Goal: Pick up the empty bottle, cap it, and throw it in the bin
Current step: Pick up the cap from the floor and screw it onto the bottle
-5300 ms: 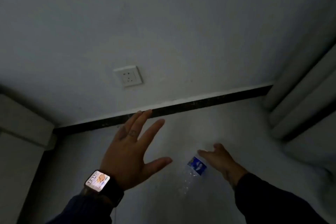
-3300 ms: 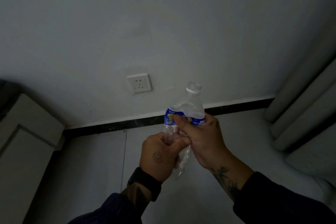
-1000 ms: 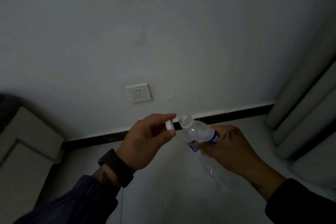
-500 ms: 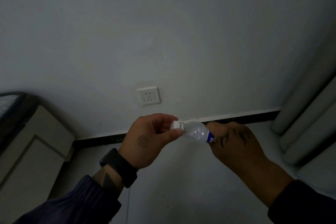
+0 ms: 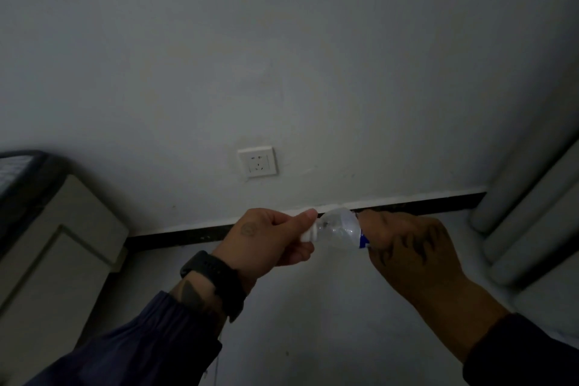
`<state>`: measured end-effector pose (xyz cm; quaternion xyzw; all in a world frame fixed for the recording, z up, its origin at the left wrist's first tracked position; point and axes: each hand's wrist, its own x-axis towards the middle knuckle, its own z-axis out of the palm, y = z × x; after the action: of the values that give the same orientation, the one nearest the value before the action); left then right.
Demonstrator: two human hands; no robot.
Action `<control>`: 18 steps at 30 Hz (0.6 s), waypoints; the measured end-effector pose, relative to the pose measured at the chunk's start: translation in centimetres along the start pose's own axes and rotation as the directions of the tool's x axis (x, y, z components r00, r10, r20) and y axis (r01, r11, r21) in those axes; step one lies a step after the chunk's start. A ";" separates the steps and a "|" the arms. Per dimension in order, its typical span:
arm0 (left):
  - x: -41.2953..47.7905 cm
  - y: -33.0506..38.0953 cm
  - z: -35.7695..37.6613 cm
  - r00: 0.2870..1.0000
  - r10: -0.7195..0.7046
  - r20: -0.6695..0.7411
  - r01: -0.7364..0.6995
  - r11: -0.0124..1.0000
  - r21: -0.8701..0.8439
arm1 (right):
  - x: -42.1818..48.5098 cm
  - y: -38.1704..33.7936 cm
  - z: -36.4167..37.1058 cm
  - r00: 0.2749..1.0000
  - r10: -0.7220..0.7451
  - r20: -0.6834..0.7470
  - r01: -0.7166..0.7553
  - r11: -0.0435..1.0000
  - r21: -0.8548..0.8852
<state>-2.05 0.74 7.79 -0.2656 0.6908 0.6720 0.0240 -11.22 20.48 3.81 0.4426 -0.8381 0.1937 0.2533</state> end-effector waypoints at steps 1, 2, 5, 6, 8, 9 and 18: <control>0.0 0.0 0.1 0.999 -0.035 0.001 0.035 0.999 -0.030 | 0.0 -0.2 -0.1 0.999 0.036 -0.017 -0.036 0.999 -0.005; 0.0 0.0 0.2 0.997 -0.073 0.007 0.074 0.995 -0.062 | 0.0 -0.3 -0.3 0.998 0.049 -0.030 -0.049 0.999 -0.008; 0.0 -0.2 0.5 0.981 -0.191 0.041 0.195 0.971 -0.138 | 0.1 -0.2 -0.3 0.997 -0.064 -0.045 0.064 0.998 -0.020; 0.1 -0.4 0.6 0.975 -0.217 0.049 0.222 0.963 -0.154 | 0.1 -0.2 -0.3 0.997 -0.065 -0.032 0.064 0.998 -0.021; 0.2 -0.5 0.8 0.972 -0.230 0.048 0.235 0.957 -0.172 | -0.1 -0.3 -0.1 1.000 -0.028 -0.010 0.029 1.000 0.007; 0.3 -0.6 0.9 0.974 -0.222 0.040 0.225 0.958 -0.175 | -0.2 -0.3 -0.1 1.000 -0.011 0.016 0.011 1.000 0.018; -0.3 -0.6 0.6 0.974 0.216 0.074 -0.228 0.905 0.359 | 0.0 0.5 -0.3 0.966 0.145 0.215 -0.162 0.985 0.063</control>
<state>-1.71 1.42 7.33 -0.1651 0.8288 0.5346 0.0075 -11.57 20.90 4.02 0.4042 -0.8834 0.1982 0.1298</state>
